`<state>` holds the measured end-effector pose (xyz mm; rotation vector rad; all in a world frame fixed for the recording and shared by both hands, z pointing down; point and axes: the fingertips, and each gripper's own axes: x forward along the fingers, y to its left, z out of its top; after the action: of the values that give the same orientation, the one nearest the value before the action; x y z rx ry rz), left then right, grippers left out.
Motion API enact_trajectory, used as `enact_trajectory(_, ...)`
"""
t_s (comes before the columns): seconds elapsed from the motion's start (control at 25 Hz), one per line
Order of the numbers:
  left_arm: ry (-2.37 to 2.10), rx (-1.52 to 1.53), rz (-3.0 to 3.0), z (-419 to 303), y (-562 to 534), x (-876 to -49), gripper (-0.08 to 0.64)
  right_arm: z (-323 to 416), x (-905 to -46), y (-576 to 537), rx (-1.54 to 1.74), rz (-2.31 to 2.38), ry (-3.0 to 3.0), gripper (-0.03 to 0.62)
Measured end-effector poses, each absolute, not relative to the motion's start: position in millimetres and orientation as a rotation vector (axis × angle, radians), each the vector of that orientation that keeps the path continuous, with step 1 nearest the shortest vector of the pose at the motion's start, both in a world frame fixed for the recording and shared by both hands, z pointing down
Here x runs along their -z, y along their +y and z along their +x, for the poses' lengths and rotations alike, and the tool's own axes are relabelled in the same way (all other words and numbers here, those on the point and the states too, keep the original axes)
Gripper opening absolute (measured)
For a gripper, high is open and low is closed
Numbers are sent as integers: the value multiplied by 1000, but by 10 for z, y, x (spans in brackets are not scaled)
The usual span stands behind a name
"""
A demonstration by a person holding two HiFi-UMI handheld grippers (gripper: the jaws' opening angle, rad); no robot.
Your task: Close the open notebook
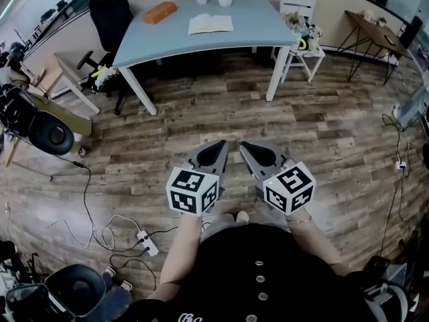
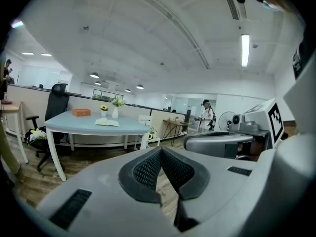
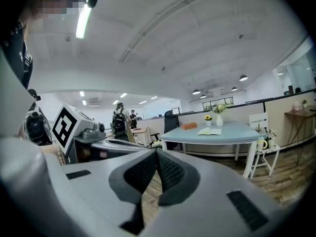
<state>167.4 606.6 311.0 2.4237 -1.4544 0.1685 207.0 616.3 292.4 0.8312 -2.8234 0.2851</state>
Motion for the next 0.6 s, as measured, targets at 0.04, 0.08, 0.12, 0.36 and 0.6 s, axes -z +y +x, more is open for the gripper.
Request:
enact_trajectory(0.04, -1466, -149, 2425, 1683, 6052, -3091, 14, 2095, -2914, 6147, -286, 832, -2832, 0)
enact_trajectory(0.08, -1493, -141, 2420, 1677, 6032, -3078, 14, 2125, -2905, 6119, -286, 840, -2838, 0)
enact_trajectory(0.12, -1524, -143, 2413, 1665, 6009, -3071, 15, 2157, -2899, 6085, -285, 853, -2838, 0)
enact_trajectory(0.36, -1600, -148, 2371, 1636, 5925, -3106, 22, 2311, -2948, 5961, -271, 904, -2825, 2)
enact_trajectory(0.6, -1619, -183, 2346, 1711, 5902, -3199, 139, 2446, -3083, 5947, -299, 910, -2801, 85)
